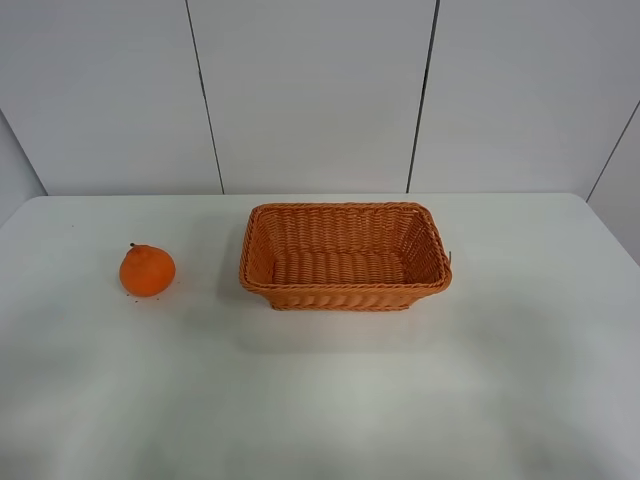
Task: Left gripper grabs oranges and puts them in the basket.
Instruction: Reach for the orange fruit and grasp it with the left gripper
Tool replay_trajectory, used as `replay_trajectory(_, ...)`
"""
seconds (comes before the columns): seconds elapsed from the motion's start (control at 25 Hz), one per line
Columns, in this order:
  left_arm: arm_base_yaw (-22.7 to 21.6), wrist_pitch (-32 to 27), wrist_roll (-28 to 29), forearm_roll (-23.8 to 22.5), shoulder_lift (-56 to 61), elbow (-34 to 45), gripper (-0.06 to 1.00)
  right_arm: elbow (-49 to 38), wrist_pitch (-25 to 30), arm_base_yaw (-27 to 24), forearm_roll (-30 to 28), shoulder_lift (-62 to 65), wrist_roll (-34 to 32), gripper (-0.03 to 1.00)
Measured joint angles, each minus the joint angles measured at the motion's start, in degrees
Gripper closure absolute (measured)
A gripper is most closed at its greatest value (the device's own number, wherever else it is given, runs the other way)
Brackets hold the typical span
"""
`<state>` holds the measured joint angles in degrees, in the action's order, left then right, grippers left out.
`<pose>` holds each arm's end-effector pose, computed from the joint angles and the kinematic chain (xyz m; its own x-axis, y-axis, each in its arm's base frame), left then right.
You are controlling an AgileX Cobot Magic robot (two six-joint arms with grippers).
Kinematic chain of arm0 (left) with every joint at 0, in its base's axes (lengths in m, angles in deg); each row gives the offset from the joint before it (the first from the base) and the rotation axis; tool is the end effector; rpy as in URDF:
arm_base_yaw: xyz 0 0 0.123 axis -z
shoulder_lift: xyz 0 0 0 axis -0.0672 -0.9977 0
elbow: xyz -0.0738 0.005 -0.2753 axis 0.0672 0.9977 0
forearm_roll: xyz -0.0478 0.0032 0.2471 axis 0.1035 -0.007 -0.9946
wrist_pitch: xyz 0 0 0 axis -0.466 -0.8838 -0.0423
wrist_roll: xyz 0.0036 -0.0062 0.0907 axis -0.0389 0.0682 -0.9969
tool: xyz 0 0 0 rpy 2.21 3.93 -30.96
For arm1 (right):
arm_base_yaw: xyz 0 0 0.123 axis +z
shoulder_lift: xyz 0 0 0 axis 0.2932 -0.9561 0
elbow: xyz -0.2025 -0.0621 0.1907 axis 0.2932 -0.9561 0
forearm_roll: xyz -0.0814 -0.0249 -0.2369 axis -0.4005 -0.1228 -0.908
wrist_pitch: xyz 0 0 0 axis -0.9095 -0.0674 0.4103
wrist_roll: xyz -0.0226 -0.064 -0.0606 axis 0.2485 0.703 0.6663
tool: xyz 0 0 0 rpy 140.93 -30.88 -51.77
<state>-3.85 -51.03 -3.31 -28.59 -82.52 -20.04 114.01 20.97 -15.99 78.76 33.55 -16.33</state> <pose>-0.0045 0.0063 0.2763 -0.4517 0.0391 -0.8913 -0.0435 0.9969 0.0657 -0.0012 0.0006 0.2794 -0.4375 0.0517 -0.8977 0.0019 0.9984 0.0566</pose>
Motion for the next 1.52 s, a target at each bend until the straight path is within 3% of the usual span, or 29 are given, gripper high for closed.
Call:
replay_trajectory(0.72,0.0,0.3,0.0,0.0,0.0,-0.2,-0.05,0.0,0.0,0.0,0.0,0.0,0.0,0.27)
replay_trajectory(0.88,0.0,6.7,-2.2,0.1,-2.5,-3.0,-0.05,0.0,0.0,0.0,0.0,0.0,0.0,0.27)
replay_trajectory(1.24,0.0,22.2,-3.5,0.0,-35.6,-8.9,-0.05,0.0,0.0,0.0,0.0,0.0,0.0,0.27)
replay_trajectory(1.52,0.0,27.9,-4.4,0.0,-67.2,-18.4,-0.05,0.0,0.0,0.0,0.0,0.0,0.0,0.27)
